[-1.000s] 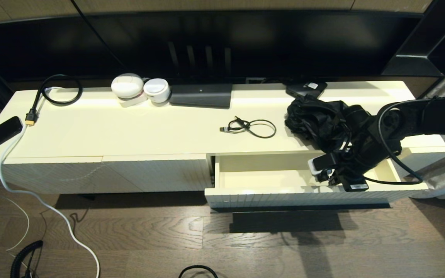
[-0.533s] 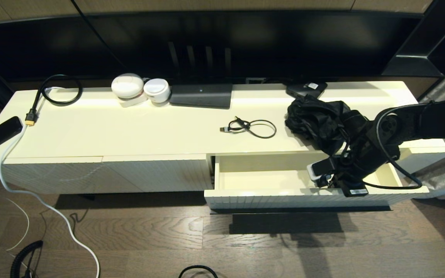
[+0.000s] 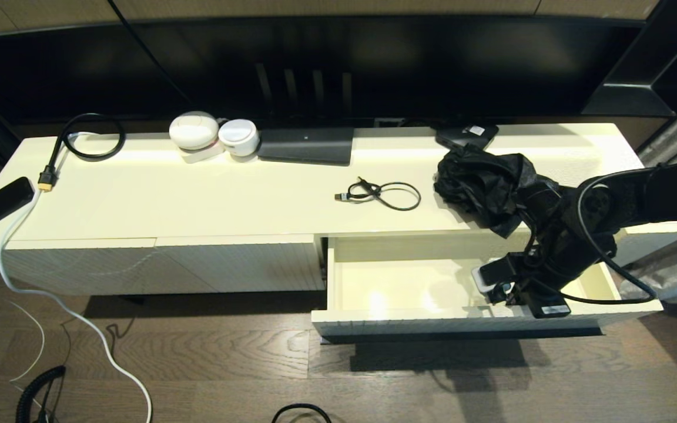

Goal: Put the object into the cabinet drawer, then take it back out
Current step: Open the drawer

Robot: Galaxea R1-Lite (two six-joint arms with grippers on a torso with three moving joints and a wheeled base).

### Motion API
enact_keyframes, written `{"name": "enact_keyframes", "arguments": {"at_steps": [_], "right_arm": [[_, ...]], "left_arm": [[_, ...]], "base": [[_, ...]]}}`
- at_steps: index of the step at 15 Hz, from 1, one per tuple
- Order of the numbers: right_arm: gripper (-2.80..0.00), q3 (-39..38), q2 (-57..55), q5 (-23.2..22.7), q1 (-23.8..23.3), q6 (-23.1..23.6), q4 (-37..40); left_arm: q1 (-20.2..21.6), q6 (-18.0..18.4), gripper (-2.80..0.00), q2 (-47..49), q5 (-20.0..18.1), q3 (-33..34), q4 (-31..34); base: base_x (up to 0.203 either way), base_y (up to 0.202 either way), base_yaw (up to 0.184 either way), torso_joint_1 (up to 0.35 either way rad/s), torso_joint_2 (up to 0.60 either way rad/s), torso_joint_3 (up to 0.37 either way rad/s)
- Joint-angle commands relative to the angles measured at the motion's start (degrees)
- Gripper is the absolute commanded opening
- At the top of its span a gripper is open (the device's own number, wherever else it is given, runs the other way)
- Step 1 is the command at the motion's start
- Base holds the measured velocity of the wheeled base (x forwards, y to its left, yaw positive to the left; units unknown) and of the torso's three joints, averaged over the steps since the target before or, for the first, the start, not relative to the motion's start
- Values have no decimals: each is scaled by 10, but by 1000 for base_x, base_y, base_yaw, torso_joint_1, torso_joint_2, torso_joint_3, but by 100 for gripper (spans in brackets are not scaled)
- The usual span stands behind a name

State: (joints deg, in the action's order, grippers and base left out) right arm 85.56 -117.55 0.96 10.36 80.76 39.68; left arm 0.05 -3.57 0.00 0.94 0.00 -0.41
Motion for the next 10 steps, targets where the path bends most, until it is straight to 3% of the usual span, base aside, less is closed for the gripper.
{"name": "enact_keyframes", "arguments": {"at_steps": [1,10], "right_arm": [[-280,-22,13,-1,-1,5,3],[-280,-107,44,-9,0,-3,-18]], "left_arm": [[0,0,-280,0,0,0,0],[0,0,-280,0,0,0,0]], "base": [[0,0,0,0,0,0],[0,0,0,0,0,0]]}}
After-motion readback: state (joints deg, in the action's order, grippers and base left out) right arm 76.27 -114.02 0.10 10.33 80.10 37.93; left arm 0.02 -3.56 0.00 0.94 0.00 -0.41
